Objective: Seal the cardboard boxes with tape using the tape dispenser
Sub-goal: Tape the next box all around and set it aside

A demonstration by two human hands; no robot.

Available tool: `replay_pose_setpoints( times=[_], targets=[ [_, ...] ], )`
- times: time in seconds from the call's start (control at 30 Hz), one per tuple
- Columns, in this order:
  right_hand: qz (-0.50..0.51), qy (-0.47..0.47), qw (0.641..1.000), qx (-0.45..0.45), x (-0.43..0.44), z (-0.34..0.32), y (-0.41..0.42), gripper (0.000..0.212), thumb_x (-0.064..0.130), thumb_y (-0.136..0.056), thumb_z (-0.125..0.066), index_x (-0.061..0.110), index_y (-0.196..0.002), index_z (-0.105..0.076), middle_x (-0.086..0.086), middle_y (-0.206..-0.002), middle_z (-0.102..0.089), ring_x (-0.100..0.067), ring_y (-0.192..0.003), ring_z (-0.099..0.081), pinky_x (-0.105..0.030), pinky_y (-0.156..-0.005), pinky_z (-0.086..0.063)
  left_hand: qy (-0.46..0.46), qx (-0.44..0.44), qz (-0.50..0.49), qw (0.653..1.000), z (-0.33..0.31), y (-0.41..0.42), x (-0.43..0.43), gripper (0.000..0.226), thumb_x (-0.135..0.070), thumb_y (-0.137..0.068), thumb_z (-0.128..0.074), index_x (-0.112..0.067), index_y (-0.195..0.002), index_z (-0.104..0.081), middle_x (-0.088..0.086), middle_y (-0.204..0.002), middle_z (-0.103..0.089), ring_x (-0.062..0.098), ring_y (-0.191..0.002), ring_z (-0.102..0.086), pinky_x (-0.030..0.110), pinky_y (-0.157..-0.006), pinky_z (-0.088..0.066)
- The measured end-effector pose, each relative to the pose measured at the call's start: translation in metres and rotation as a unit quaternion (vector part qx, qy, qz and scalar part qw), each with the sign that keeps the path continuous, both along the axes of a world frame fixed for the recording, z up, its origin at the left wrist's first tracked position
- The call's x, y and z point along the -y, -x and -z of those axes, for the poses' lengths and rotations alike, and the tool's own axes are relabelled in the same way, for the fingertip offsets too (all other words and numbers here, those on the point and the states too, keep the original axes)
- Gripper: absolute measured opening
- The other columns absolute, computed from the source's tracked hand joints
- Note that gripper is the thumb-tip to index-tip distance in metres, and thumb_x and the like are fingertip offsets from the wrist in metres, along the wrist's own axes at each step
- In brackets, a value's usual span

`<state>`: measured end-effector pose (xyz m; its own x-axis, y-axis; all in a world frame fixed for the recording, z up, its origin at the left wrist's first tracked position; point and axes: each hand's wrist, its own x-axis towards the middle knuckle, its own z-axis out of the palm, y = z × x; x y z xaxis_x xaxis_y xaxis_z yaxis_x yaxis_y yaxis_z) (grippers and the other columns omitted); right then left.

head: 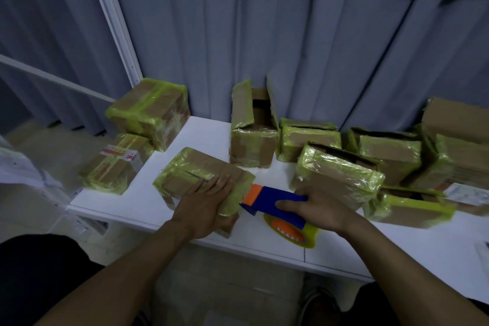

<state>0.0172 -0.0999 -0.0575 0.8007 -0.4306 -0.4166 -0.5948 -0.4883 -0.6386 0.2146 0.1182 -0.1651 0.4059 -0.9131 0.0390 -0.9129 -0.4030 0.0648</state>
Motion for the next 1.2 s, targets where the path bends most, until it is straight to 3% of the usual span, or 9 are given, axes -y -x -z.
replay_pose_setpoints(
  times=[0.17,0.27,0.37,0.47,0.57,0.63,0.7,1.0,1.2],
  targets=[
    [-0.025,0.002,0.999,-0.032,-0.003,0.005,-0.005,0.04,0.054,-0.09,-0.068,0.015,-0.092,-0.073,0.0,-0.083,-0.074,-0.014,-0.074,-0.071,-0.025,-0.067,-0.05,0.003,-0.054,0.029,0.998,-0.004,0.007,0.004,0.075,-0.065,-0.095,-0.027,-0.037,-0.157,0.003,-0.013,-0.165,0.001,0.013,-0.15,0.002,0.041,-0.12,-0.001],
    [-0.031,-0.004,0.999,-0.041,-0.005,0.005,-0.01,0.041,0.051,-0.092,-0.066,0.01,-0.096,-0.073,-0.005,-0.09,-0.075,-0.021,-0.084,-0.073,-0.028,-0.072,-0.051,0.013,-0.06,0.042,0.997,0.001,0.009,0.003,0.076,-0.066,-0.096,-0.03,-0.034,-0.158,0.0,-0.017,-0.164,-0.002,0.008,-0.151,-0.002,0.042,-0.123,-0.003],
    [-0.033,-0.018,0.998,-0.049,-0.008,0.006,-0.011,0.037,0.044,-0.094,-0.067,0.009,-0.102,-0.073,-0.007,-0.097,-0.075,-0.023,-0.091,-0.072,-0.026,-0.072,-0.05,0.004,-0.063,0.038,0.997,0.0,0.007,0.002,0.092,-0.084,-0.084,-0.024,-0.032,-0.159,-0.005,-0.013,-0.164,-0.009,0.009,-0.151,-0.009,0.039,-0.121,-0.003],
    [-0.018,-0.027,0.998,-0.047,-0.008,0.008,-0.008,0.036,0.043,-0.095,-0.064,0.008,-0.105,-0.071,-0.008,-0.1,-0.075,-0.024,-0.093,-0.072,-0.026,-0.072,-0.049,0.01,-0.022,0.046,0.999,0.001,0.009,0.003,0.092,-0.076,-0.083,-0.031,-0.026,-0.159,-0.015,-0.006,-0.163,-0.021,0.018,-0.149,-0.024,0.043,-0.118,-0.01],
    [-0.001,-0.051,0.998,-0.046,-0.011,0.009,-0.003,0.044,0.053,-0.096,-0.061,0.011,-0.099,-0.07,-0.005,-0.092,-0.074,-0.021,-0.082,-0.072,-0.025,-0.068,-0.047,0.002,0.007,0.049,0.999,0.002,0.009,0.003,0.087,-0.067,-0.087,-0.034,-0.022,-0.159,-0.015,-0.005,-0.163,-0.018,0.02,-0.149,-0.023,0.045,-0.116,-0.012],
    [0.003,-0.04,0.999,-0.034,-0.018,0.013,0.001,0.055,0.071,-0.089,-0.06,0.017,-0.082,-0.067,0.001,-0.074,-0.07,-0.01,-0.062,-0.066,-0.023,-0.064,-0.046,-0.01,0.0,0.049,0.999,0.001,0.008,0.004,0.087,-0.066,-0.09,-0.039,-0.025,-0.159,-0.005,-0.009,-0.164,-0.005,0.016,-0.151,-0.009,0.043,-0.119,-0.007],
    [0.005,-0.034,0.999,-0.019,-0.023,0.017,0.007,0.059,0.078,-0.082,-0.061,0.02,-0.073,-0.064,0.005,-0.065,-0.068,-0.006,-0.055,-0.063,-0.023,-0.062,-0.047,-0.011,-0.01,0.052,0.999,0.001,0.007,0.003,0.086,-0.07,-0.09,-0.029,-0.029,-0.159,0.003,-0.013,-0.164,0.005,0.011,-0.151,0.001,0.041,-0.121,-0.004],
    [0.008,-0.017,1.0,-0.012,-0.019,0.018,0.037,0.056,0.076,-0.082,-0.064,0.02,-0.076,-0.067,0.003,-0.068,-0.07,-0.007,-0.056,-0.064,-0.021,-0.059,-0.046,-0.014,-0.026,0.077,0.997,-0.004,0.004,0.004,0.089,-0.06,-0.095,-0.049,-0.032,-0.157,0.009,-0.017,-0.16,0.01,0.008,-0.15,0.002,0.036,-0.12,-0.003],
    [0.008,-0.021,0.999,-0.025,-0.012,0.033,0.059,0.067,0.077,-0.081,-0.063,0.011,-0.092,-0.073,-0.003,-0.081,-0.076,-0.017,-0.072,-0.073,-0.024,-0.064,-0.05,-0.008,-0.026,0.085,0.996,-0.005,0.003,0.007,0.096,-0.058,-0.091,-0.058,-0.031,-0.158,0.005,-0.012,-0.163,-0.001,0.015,-0.152,-0.01,0.037,-0.118,-0.006]
  ],
)
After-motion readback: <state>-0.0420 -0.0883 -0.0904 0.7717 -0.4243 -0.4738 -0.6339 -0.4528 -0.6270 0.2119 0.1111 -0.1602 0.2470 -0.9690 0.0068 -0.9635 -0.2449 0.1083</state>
